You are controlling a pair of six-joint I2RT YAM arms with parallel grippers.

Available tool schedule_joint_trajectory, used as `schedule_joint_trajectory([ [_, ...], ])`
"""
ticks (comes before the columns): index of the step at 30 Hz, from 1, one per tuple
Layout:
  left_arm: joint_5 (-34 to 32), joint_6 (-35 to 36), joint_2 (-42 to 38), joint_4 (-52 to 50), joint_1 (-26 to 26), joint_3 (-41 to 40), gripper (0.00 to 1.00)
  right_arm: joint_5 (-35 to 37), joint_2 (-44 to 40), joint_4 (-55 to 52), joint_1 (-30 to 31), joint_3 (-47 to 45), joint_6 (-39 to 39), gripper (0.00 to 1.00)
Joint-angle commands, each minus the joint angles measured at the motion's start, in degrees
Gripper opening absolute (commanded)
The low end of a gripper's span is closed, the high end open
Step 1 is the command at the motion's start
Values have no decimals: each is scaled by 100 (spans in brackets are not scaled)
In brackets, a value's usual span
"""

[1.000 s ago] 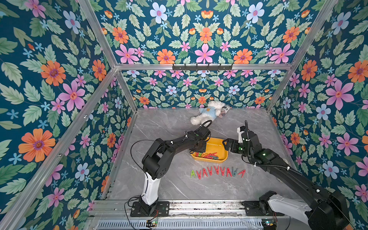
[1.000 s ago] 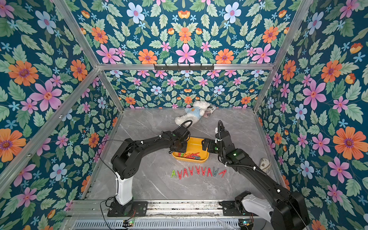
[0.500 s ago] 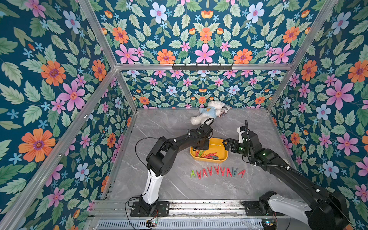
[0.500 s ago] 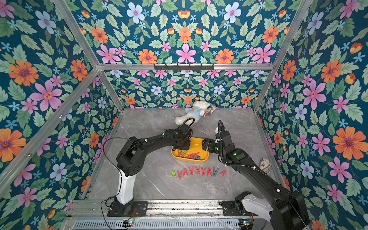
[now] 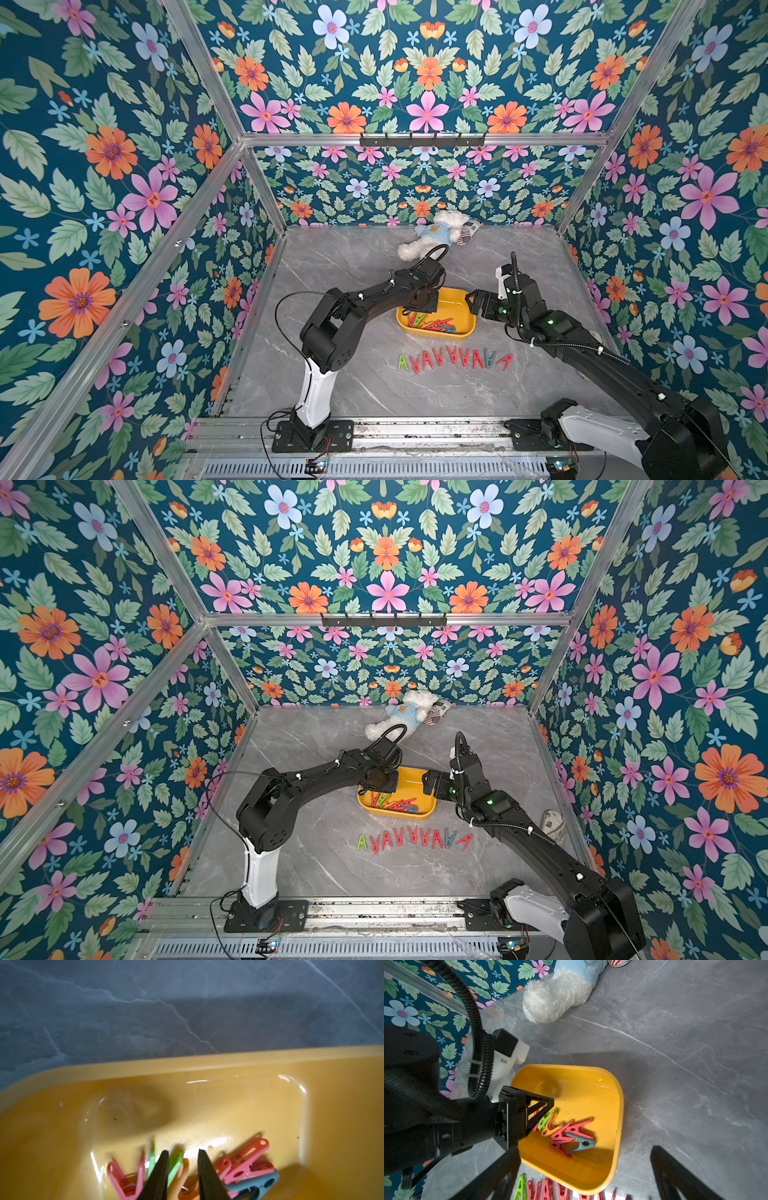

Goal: Take the clothespins out of the storage box
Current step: Pick up the clothespin from the storage box.

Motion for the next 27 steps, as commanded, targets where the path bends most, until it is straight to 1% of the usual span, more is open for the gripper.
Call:
schedule_joint_trajectory([
  [1,-127,68,-5,-93,-41,-44,28,-70,-9,61,2,-21,7,99],
  [5,-474,-49,-4,-173,-18,-86,28,-88,-50,65,-2,-59,41,99],
  [8,-548,-63,29,-217,100,-90,27,-126,-82,91,2,-104,77,99],
  [19,-218,44,181,-31,162,-156,24,-104,-62,76,4,-105,104,99],
  [27,-199,84,255,-17,159,-149,23,-93,15,99,-2,-88,112,99],
])
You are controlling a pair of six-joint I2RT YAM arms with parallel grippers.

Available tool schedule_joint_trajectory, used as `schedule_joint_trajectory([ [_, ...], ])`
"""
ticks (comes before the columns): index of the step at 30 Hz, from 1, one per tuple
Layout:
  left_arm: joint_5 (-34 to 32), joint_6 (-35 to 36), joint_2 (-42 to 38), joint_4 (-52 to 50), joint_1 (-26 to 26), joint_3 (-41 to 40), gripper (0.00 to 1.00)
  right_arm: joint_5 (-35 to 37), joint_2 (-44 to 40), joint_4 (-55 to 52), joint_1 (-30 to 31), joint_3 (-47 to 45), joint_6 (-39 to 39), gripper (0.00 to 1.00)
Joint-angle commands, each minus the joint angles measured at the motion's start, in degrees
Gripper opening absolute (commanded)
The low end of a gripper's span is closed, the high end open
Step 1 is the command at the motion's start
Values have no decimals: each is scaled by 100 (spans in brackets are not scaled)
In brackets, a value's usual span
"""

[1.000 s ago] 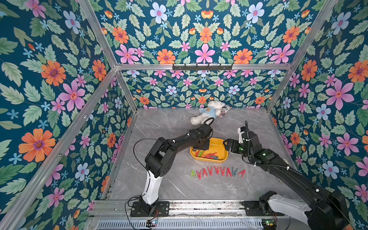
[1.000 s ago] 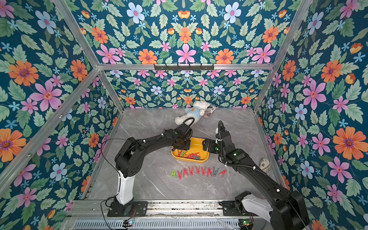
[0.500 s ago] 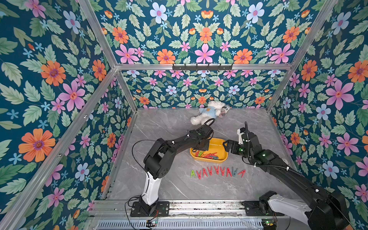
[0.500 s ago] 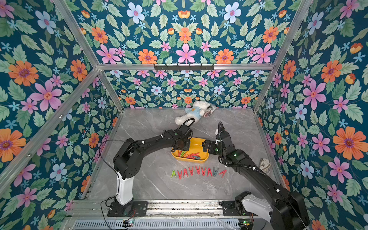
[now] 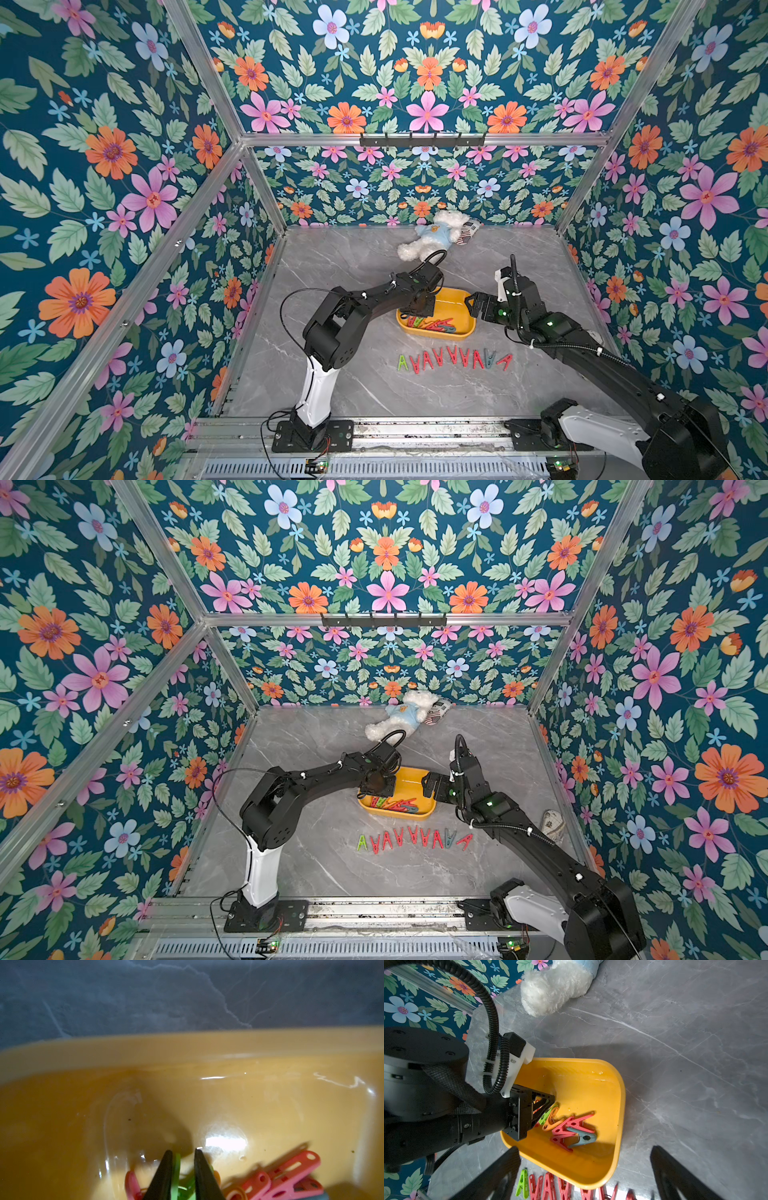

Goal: Take the clothespins out of the storage box
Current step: Pick up the clothespin from the storage box.

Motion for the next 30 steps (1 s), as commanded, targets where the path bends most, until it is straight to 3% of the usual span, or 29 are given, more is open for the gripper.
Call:
schedule_joint_trajectory([
  [1,-49,80,43,-4,6,19,23,41,25,88,-1,33,23,99],
  [7,-155,115,120,-132,6,27,16,34,63,88,5,84,14,99],
  [12,-222,107,16,-184,12,89,2,-50,90,156,0,103,14,99],
  [24,-602,-153,-708,-503,10,299,2,-460,103,476,3,130,-21,99],
  [30,-856,-581,-1334,-556,21,-139,2,-709,169,699,30,95,-3,99],
])
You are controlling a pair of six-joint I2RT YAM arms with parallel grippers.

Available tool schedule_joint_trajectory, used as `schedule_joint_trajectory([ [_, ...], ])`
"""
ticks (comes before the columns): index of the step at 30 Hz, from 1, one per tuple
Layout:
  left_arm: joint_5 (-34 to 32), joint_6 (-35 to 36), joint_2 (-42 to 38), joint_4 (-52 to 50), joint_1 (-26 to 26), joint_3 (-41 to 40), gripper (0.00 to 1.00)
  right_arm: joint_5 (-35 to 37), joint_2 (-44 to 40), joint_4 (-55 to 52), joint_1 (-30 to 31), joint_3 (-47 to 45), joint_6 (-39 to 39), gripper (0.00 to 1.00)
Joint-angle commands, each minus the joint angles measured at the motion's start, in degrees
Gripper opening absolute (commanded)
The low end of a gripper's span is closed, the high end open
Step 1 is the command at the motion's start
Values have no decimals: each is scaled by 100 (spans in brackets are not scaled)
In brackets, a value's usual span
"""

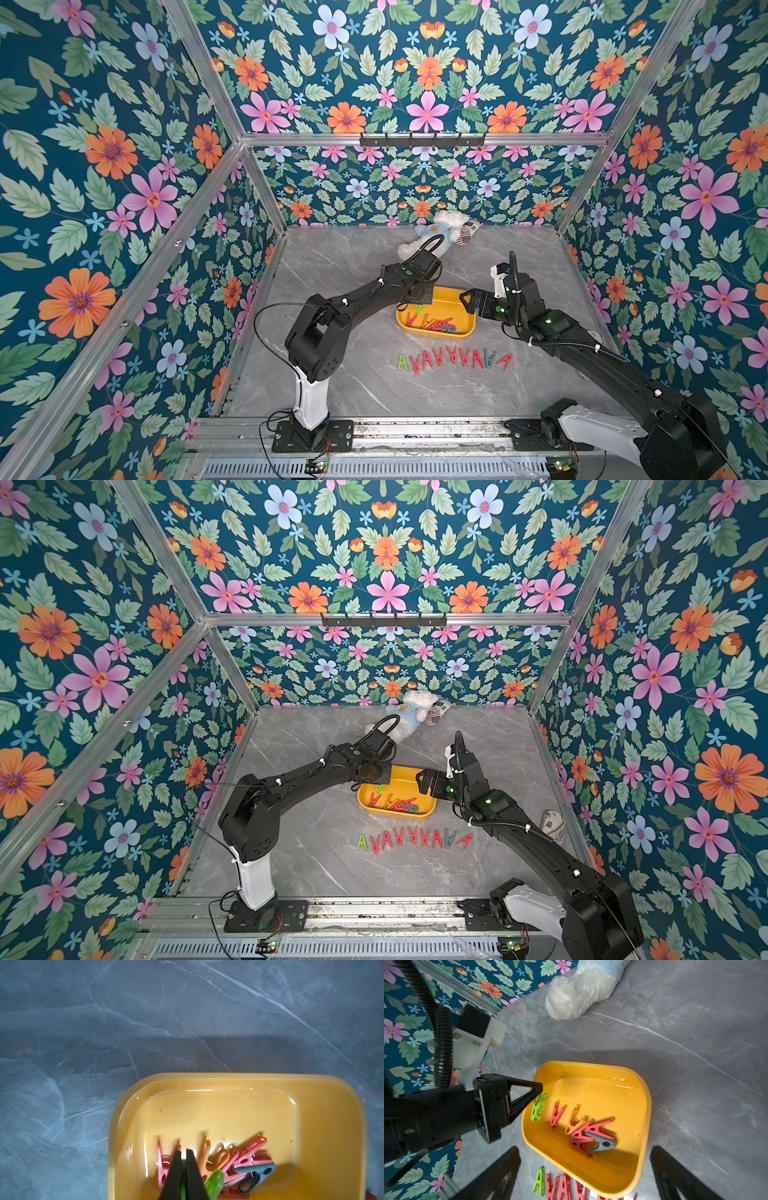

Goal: Take the clothespins out of the storage box
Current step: Pick up the clothespin from the storage box, then place the clothespin at the center of the board.

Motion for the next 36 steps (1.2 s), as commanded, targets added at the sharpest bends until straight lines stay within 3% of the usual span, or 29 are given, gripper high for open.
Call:
schedule_joint_trajectory([
  [1,-284,-421,-336,-182,13,-290,2,-207,54,275,40,-2,-1,99],
  [11,-569,-1376,-1883,-103,23,-1980,2,-201,477,553,537,155,53,99],
  [21,-325,-1855,-3023,286,-22,-3583,3,-92,771,714,971,246,257,99],
  [36,-145,-2318,-2736,1057,-553,-4457,4,211,610,556,1156,-11,526,99],
])
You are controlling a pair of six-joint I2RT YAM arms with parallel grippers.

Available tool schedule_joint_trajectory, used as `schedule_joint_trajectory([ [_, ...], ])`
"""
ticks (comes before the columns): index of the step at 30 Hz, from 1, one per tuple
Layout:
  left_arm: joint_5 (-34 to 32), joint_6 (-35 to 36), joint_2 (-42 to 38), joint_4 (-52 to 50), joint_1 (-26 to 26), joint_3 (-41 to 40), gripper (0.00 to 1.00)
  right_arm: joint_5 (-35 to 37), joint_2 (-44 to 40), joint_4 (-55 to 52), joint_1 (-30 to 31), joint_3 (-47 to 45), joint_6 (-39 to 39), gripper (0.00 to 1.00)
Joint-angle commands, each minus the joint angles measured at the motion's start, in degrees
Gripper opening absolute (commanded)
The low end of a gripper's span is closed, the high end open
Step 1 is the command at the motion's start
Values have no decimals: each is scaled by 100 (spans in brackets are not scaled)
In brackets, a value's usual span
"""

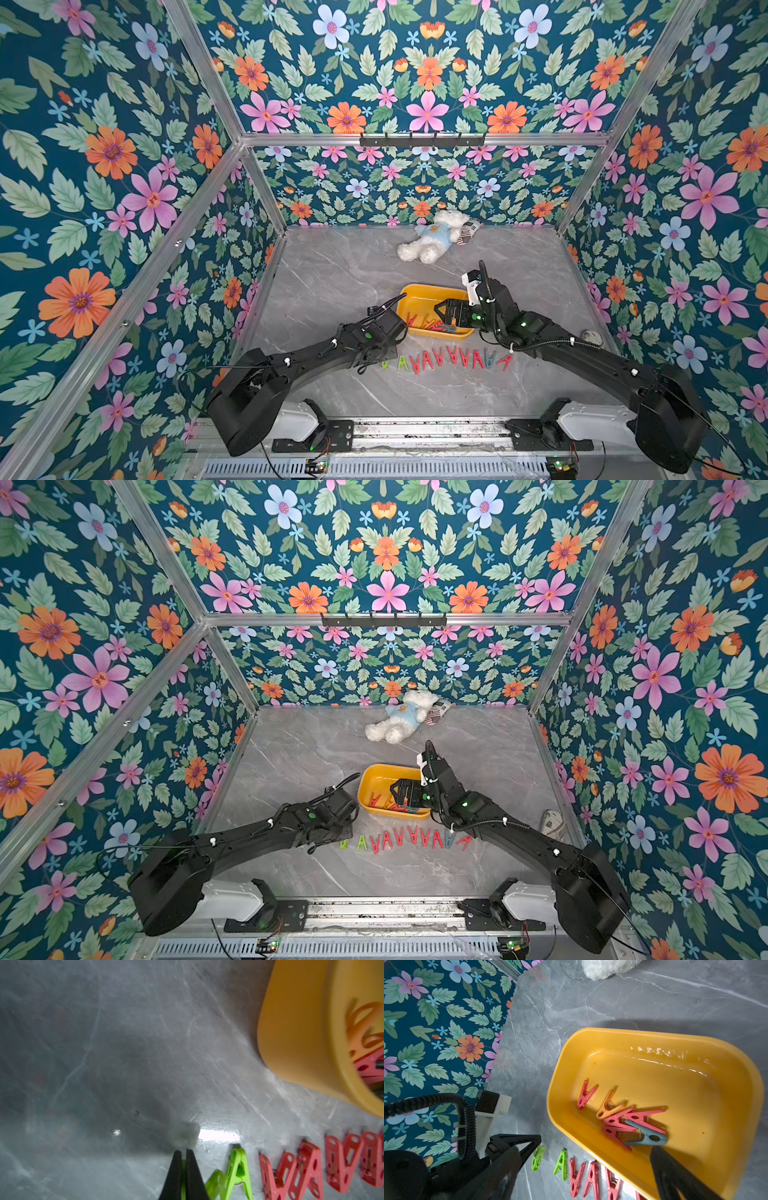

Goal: Take the clothespins out of the storage box
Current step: Place the clothespin at the center of the board.

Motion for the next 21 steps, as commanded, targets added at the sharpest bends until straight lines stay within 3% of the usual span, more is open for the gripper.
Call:
schedule_joint_trajectory([
  [1,36,-249,71,329,-81,-70,4,139,-29,-17,38,-23,120,99],
  [11,24,-258,325,473,-155,-110,8,175,-29,-78,61,-16,128,99],
  [18,-147,-205,241,205,-155,40,24,311,-29,-196,58,-15,106,99],
  [21,-300,-137,164,-36,-147,171,36,342,-29,-210,63,-15,97,99],
])
